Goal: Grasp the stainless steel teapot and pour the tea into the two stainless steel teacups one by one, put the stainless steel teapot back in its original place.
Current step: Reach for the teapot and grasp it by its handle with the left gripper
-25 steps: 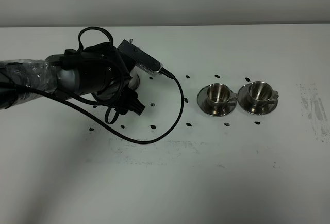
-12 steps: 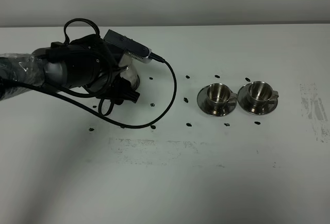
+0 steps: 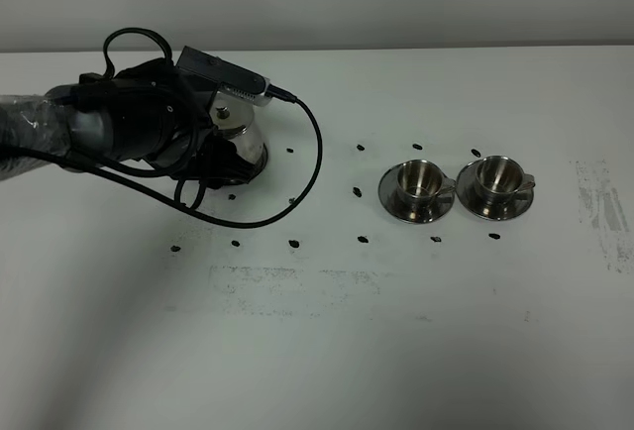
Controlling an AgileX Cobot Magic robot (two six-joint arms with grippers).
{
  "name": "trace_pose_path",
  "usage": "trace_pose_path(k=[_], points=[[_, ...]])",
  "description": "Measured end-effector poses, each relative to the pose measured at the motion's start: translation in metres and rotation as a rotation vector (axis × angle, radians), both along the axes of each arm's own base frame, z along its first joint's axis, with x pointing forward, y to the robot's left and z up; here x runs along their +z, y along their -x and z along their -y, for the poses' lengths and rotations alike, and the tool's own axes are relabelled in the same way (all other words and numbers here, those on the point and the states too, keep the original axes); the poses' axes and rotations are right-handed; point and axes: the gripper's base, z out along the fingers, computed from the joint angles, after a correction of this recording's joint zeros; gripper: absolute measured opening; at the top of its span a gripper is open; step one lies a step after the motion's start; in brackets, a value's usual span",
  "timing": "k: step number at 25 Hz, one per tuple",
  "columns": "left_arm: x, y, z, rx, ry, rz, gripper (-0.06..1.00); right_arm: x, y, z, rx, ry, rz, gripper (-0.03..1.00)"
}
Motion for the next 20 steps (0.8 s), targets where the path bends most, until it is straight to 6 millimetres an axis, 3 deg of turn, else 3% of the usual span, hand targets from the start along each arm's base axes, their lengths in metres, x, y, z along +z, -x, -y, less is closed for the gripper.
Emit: trace_pose_path(k=[12,20], points=[[0.006,-0.001,-0.011,-0.053,-0.05,-0.03,0.61,0.0,0.0,0.0,0.0,0.0,0.0,0.19],[0.062,0.023,-0.008,-0.208,0.01,-0.132,0.61,0.0,0.0,0.0,0.0,0.0,0.0,0.19]])
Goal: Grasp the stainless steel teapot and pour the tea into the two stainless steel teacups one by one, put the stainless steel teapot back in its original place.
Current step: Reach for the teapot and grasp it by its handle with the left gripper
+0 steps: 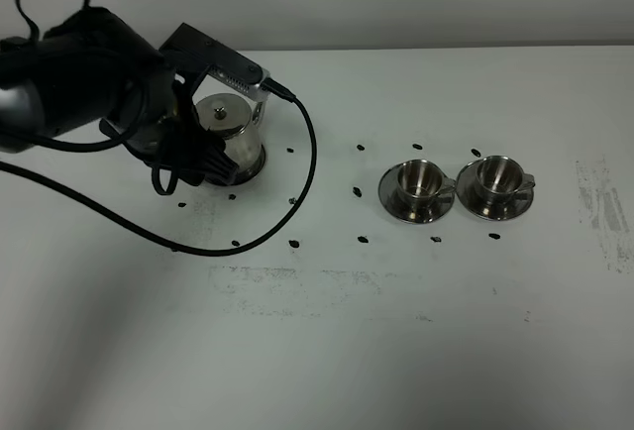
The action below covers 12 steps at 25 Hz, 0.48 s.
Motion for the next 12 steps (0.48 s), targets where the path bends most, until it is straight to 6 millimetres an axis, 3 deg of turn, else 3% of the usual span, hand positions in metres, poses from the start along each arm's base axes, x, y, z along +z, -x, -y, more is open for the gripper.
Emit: trace_pose_path(k=[7,12], points=[[0.027,-0.013,-0.019,-0.036,0.076,-0.077,0.61,0.0,0.0,0.0,0.0,0.0,0.0,0.19],[0.025,-0.033,-0.027,-0.009,0.131,-0.081,0.61,0.0,0.0,0.0,0.0,0.0,0.0,0.19]])
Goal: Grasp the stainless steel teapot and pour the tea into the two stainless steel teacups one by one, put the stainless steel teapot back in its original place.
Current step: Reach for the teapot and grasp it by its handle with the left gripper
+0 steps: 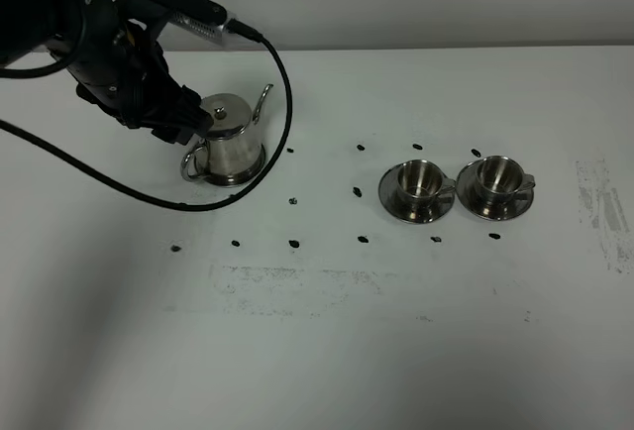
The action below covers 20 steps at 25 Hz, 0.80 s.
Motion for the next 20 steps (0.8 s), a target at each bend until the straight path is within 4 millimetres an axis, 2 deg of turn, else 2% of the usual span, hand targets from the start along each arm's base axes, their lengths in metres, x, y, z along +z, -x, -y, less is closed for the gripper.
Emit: trace_pose_path(k=[8,20], points=[[-0.033,-0.026,0.009,-0.024,0.03,-0.12,0.61,0.0,0.0,0.0,0.0,0.0,0.0,0.19],[-0.053,-0.043,0.013,-0.098,-0.008,-0.175,0.61,0.0,0.0,0.0,0.0,0.0,0.0,0.19]])
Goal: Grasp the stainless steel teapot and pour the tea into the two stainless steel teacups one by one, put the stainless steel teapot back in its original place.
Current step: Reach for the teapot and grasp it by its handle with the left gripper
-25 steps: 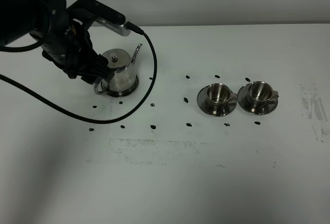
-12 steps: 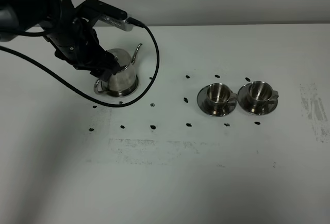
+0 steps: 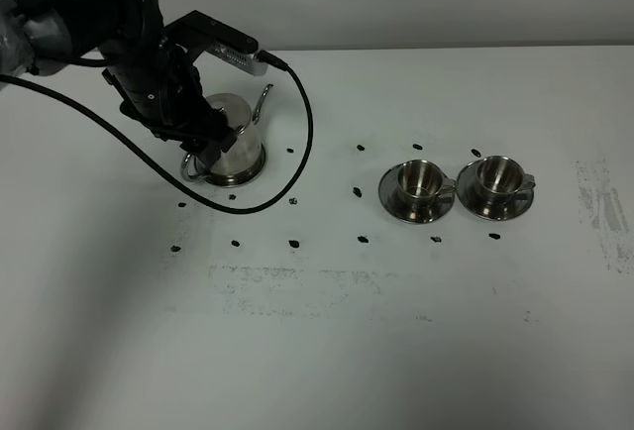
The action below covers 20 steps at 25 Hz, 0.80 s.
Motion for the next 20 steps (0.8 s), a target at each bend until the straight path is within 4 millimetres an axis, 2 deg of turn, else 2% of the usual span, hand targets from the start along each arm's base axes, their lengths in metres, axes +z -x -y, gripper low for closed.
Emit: trace_pose_path(k=[20], points=[[-0.02,-0.011,0.003,-0.019,0.01,0.047,0.61,0.0,0.0,0.0,0.0,0.0,0.0,0.19]])
